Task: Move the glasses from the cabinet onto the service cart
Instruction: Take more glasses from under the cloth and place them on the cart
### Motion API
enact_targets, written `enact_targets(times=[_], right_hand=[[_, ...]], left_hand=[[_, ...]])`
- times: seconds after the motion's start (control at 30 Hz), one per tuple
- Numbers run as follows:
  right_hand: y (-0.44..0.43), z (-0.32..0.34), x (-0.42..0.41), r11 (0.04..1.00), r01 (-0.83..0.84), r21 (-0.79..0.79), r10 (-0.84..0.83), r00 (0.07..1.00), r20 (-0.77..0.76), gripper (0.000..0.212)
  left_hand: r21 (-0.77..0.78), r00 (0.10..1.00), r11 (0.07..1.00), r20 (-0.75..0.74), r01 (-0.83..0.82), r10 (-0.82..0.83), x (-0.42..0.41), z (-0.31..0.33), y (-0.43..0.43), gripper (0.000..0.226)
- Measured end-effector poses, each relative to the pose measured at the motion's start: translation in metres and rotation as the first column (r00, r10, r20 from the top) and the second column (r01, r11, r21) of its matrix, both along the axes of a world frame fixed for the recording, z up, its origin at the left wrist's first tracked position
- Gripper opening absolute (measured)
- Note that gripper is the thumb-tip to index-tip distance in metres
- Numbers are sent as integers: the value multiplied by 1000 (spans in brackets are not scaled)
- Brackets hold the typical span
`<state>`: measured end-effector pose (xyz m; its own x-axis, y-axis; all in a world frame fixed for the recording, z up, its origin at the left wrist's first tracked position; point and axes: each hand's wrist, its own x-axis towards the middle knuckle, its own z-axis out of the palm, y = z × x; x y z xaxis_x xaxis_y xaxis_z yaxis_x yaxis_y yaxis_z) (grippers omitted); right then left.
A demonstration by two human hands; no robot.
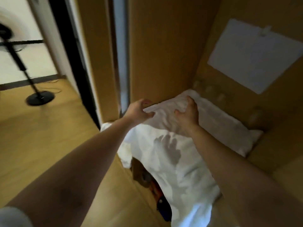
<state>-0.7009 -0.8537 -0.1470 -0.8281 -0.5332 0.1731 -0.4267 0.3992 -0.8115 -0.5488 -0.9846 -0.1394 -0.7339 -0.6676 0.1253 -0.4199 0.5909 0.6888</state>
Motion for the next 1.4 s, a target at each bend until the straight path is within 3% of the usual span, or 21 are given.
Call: enact_targets(times=[0.17,0.33,0.67,0.83,1.0,1.1,1.2,1.3,1.4], right_hand=[[2,-9,-27,976,217,-34,-215,976,43,77],[39,-23,-65,910,411,54,-412,911,23,79],[46,-25,-164,846,524,99,-519,852,-69,76],[65,-16,-194,811,571,123,-558,820,-131,72],[113,12,-226,691,701,178,-643,708,-293,67],[128,9,-237,660,667,347,-577,745,-335,63],[130,1,-252,590,652,476,-584,752,-307,78],[122,-8,-258,569,583,579,-543,796,-268,79],[117,-12,-259,486,633,602,-553,757,-349,84]], left_hand=[[-15,965,966,56,258,-257,-71,-4,-30,54],[44,901,903,65,427,-429,-148,-15,-22,55],[-77,716,712,90,698,-692,-282,-14,10,55],[-182,677,657,77,732,-732,-341,-9,7,57],[-259,577,539,95,801,-811,-397,-2,16,66],[-299,525,466,159,833,-836,-414,-4,19,71],[-313,480,396,263,863,-837,-431,-11,21,84],[-371,485,346,404,862,-775,-440,-15,25,93],[-407,513,344,447,846,-733,-446,-16,30,92]])
